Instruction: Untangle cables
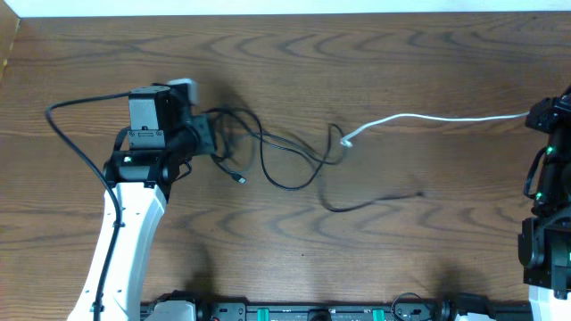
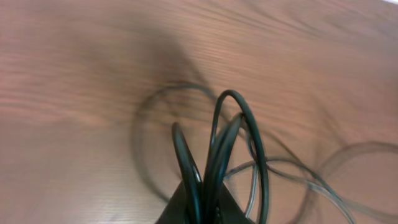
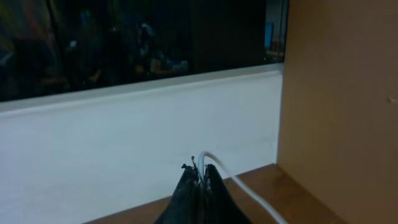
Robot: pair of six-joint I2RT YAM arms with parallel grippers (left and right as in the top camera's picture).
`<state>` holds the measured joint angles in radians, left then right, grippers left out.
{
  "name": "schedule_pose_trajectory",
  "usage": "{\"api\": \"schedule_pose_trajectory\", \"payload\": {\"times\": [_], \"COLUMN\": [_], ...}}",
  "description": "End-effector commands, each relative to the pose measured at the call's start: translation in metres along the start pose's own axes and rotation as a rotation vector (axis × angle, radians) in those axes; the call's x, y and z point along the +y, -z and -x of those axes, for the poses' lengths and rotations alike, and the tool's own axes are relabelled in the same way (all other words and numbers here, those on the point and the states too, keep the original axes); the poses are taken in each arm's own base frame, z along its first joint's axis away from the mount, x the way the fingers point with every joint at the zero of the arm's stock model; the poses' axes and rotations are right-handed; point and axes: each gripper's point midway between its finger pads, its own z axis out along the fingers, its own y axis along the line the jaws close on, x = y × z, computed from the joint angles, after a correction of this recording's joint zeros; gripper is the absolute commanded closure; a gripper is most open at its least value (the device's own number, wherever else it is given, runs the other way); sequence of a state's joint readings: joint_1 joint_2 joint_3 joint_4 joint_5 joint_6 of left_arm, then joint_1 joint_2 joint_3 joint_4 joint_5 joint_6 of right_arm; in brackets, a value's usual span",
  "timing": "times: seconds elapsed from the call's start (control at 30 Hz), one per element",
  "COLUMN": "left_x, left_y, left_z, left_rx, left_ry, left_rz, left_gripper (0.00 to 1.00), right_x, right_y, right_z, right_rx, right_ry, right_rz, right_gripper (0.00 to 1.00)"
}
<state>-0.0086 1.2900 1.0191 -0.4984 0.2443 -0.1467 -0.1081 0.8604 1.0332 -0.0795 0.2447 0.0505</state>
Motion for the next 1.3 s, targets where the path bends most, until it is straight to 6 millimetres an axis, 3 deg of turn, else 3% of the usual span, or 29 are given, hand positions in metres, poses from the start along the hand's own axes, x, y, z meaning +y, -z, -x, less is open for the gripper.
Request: {"api": "schedule_pose_trajectory", "payload": {"times": [0.0, 0.13, 0.23, 0.27, 0.3, 0.37, 0.43, 0.5, 0.63, 0.83, 1.0, 1.13, 1.27], "left_x": [0.045, 0.056, 0.074, 0.066, 0.048, -0.018, -0.092, -0.118, -0.123, -0.144, -0.15, -0.142, -0.133], "left_y": [0.015, 0.017, 0.02, 0.014, 0.005, -0.007, 0.012, 0.031, 0.027, 0.017, 0.0, -0.017, -0.029], "left_z": [0.02, 0.011, -0.018, -0.022, -0.014, 0.003, -0.015, -0.034, -0.05, -0.073, -0.09, -0.098, -0.101], "left_rx": [-0.132, -0.142, -0.121, -0.076, -0.034, 0.026, 0.048, 0.041, 0.099, 0.181, 0.247, 0.295, 0.316], "left_ry": [0.293, 0.5, 0.808, 0.822, 0.675, 0.178, -0.284, -0.463, -0.48, -0.507, -0.534, -0.525, -0.528], "left_rz": [0.259, 0.313, 0.433, 0.392, 0.283, -0.093, -0.553, -0.77, -0.808, -0.865, -0.84, -0.763, -0.701], "left_gripper": [0.92, 0.92, 0.92, 0.92, 0.92, 0.93, 0.92, 0.92, 0.93, 0.92, 0.92, 0.92, 0.92], "right_x": [-0.007, -0.006, 0.002, 0.01, 0.018, 0.023, 0.026, 0.028, 0.05, 0.137, 0.195, 0.224, 0.239], "right_y": [-0.002, -0.007, -0.01, -0.011, -0.011, -0.01, -0.012, -0.014, -0.012, 0.02, 0.062, 0.098, 0.114], "right_z": [0.005, -0.006, -0.014, -0.016, -0.016, -0.015, -0.015, -0.02, -0.034, -0.041, -0.028, -0.012, -0.023], "right_rx": [-0.002, 0.039, 0.065, 0.07, 0.071, 0.066, 0.066, 0.081, 0.144, 0.256, 0.267, 0.221, 0.282], "right_ry": [0.026, 0.037, 0.041, 0.037, 0.036, 0.034, 0.033, 0.028, -0.055, -0.248, -0.3, -0.297, -0.292], "right_rz": [-0.038, -0.04, 0.001, 0.046, 0.093, 0.126, 0.137, 0.148, 0.272, 0.792, 1.16, 1.34, 1.388], "right_gripper": [0.99, 0.99, 0.99, 0.99, 0.99, 0.99, 0.99, 0.99, 0.99, 0.99, 0.99, 0.99, 0.99]}}
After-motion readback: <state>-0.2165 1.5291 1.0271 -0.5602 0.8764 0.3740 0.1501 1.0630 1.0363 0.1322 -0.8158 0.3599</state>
